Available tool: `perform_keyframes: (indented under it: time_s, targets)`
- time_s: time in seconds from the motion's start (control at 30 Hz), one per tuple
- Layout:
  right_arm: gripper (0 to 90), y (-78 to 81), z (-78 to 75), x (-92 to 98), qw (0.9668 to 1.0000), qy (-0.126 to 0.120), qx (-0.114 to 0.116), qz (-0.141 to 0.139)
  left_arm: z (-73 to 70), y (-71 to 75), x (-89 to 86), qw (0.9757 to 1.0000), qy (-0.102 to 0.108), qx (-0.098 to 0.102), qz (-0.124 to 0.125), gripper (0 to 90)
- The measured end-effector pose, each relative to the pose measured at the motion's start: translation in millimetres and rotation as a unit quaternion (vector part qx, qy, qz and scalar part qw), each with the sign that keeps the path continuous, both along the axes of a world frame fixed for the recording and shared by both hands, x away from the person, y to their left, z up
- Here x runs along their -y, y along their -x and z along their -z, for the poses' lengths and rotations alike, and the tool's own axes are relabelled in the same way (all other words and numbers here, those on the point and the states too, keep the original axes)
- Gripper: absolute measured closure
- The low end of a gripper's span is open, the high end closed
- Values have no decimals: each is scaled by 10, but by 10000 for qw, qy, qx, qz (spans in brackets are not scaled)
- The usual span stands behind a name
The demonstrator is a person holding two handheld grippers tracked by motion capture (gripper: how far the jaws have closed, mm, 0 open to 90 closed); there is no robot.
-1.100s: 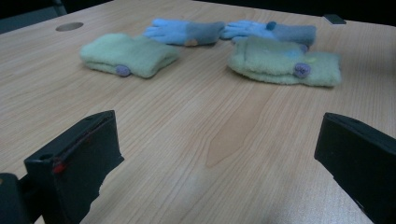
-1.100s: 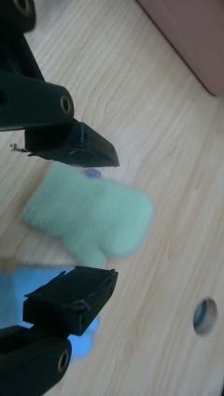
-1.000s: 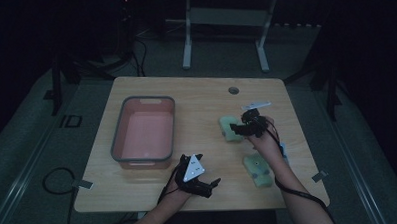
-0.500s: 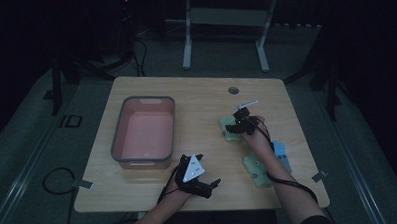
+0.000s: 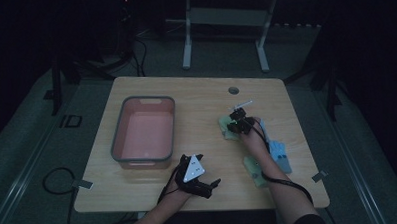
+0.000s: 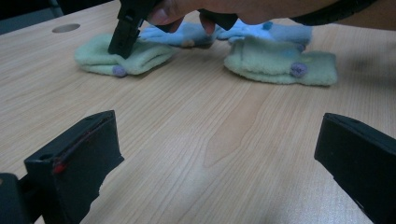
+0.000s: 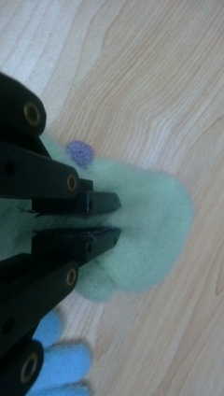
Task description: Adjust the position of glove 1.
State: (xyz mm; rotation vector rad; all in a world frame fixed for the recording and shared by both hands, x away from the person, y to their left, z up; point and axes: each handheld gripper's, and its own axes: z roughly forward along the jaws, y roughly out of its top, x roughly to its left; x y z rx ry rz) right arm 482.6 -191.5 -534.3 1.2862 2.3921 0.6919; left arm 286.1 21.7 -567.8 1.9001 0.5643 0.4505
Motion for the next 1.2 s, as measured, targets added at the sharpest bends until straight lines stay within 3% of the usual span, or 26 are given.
perform_keyframes:
  time_s: [0.1,0.27,0.4,0.53,0.67,0.83,1.2]
  targets:
    - [847,29,-58,-31,10000,-78,-28,19,0,-3,-3,10000,14,-16,0,5]
    - [849,176,-282,-71,9994,-318,91,115,-1,-10,-5,10000,4,-28,7,5]
    - [849,367,-461,-141,9986,-461,226,93,0,-7,-4,10000,26,-33,-5,5]
    - [849,590,-604,-248,9972,-625,374,-147,0,-16,-9,10000,41,-60,-15,5]
    - [849,823,-698,-363,9966,-553,579,-214,0,-20,-12,9999,85,-107,-29,5]
    - [849,1040,-643,-373,9969,-498,610,-78,-1,-7,-6,10000,20,-24,-12,5]
    - [848,1288,-231,-377,9979,-496,267,310,0,4,1,10000,-7,8,-32,5]
